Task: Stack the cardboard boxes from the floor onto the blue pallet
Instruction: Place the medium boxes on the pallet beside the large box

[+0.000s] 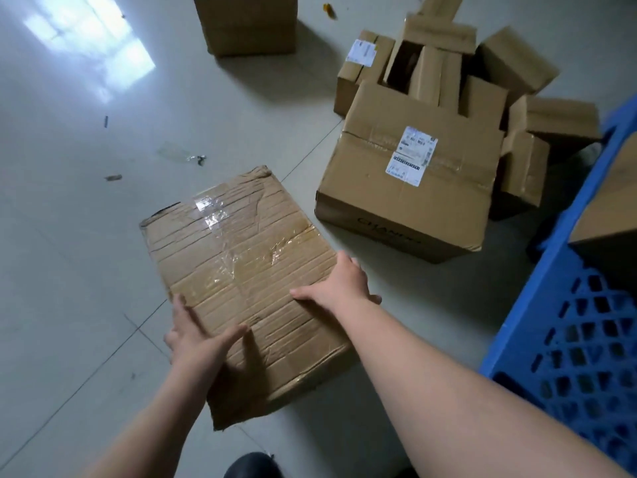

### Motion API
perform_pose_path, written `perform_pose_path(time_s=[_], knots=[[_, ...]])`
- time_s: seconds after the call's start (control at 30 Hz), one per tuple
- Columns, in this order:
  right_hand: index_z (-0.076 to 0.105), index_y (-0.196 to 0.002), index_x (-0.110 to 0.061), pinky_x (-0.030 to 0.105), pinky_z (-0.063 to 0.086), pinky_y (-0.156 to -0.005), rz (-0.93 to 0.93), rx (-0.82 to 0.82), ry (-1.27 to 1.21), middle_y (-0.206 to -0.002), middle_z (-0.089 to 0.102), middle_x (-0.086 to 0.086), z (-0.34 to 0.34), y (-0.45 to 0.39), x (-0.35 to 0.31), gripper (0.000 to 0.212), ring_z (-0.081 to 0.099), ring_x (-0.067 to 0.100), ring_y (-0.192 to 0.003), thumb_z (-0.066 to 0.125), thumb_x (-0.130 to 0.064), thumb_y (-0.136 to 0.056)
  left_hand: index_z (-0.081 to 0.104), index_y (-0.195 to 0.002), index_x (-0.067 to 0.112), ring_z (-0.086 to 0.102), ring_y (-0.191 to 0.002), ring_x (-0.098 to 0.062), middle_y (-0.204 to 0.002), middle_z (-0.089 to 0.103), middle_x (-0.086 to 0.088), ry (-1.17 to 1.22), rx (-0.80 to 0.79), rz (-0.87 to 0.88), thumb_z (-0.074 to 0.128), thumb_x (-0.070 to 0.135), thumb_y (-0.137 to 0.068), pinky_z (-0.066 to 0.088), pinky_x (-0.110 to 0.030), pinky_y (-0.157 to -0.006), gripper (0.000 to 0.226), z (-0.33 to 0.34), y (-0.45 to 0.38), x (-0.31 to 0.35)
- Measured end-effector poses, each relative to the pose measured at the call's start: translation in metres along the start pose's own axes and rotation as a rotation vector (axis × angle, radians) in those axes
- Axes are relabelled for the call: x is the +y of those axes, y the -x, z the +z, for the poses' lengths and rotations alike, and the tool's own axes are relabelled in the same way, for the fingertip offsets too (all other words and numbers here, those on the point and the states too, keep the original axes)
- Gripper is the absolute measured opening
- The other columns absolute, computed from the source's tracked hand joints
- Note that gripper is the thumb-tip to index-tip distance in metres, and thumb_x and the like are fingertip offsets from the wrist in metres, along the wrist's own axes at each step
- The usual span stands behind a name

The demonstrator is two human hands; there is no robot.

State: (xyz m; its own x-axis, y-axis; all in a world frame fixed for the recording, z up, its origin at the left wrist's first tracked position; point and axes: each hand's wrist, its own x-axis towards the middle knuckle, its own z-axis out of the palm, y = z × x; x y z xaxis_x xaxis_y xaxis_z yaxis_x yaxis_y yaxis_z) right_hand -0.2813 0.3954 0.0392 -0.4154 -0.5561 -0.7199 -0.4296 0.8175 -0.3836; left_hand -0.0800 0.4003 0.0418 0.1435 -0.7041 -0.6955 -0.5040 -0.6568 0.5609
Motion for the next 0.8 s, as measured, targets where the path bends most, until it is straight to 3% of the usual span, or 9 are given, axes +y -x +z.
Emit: perform_pose_path(time_s=[0.17, 0.4, 0.6, 0.8], knots=[[0.032, -0.134, -0.020, 0.060, 0.027, -0.103, 0.000, 0.145, -0.221, -0.140, 0.035, 0.003, -0.058, 0.042, -0.017, 0.097, 0.037, 0.027, -0.127, 0.084, -0.046, -0.056, 0.005, -0.142, 0.044, 0.027, -0.131, -0.043, -0.147, 0.020, -0.016, -0.081, 0.046, 0.158, 0.079, 0.027, -0.067, 0.024, -0.058, -0.109, 0.107, -0.022, 0.035, 0.077], [0.025, -0.141, -0.019, 0.057, 0.029, -0.106, 0.047, 0.325, -0.540, -0.144, 0.036, 0.005, -0.153, 0.093, 0.005, 0.106, 0.037, 0.029, -0.129, 0.086, -0.039, -0.057, 0.012, -0.139, 0.045, 0.030, -0.130, -0.040, -0.144, 0.025, -0.013, -0.120, -0.020, 0.406, 0.078, 0.024, -0.068, 0.027, -0.056, -0.108, 0.099, 0.002, 0.094, 0.179], [0.020, -0.142, -0.025, 0.058, 0.034, -0.102, 0.168, 0.472, -0.714, -0.145, 0.033, 0.003, -0.217, 0.143, 0.092, 0.104, 0.039, 0.029, -0.128, 0.082, -0.043, -0.061, 0.014, -0.141, 0.042, 0.031, -0.128, -0.034, -0.141, 0.029, -0.011, -0.180, -0.214, 0.575, 0.078, 0.020, -0.066, 0.028, -0.052, -0.109, 0.101, 0.079, 0.163, 0.225], [0.025, -0.142, -0.025, 0.053, 0.039, -0.101, 0.319, 0.679, -0.847, -0.145, 0.035, 0.002, -0.232, 0.194, 0.204, 0.104, 0.041, 0.027, -0.127, 0.085, -0.038, -0.059, 0.007, -0.141, 0.046, 0.029, -0.130, -0.031, -0.145, 0.024, -0.007, -0.312, -0.479, 0.660, 0.077, 0.020, -0.066, 0.027, -0.049, -0.110, 0.106, 0.168, 0.229, 0.207]])
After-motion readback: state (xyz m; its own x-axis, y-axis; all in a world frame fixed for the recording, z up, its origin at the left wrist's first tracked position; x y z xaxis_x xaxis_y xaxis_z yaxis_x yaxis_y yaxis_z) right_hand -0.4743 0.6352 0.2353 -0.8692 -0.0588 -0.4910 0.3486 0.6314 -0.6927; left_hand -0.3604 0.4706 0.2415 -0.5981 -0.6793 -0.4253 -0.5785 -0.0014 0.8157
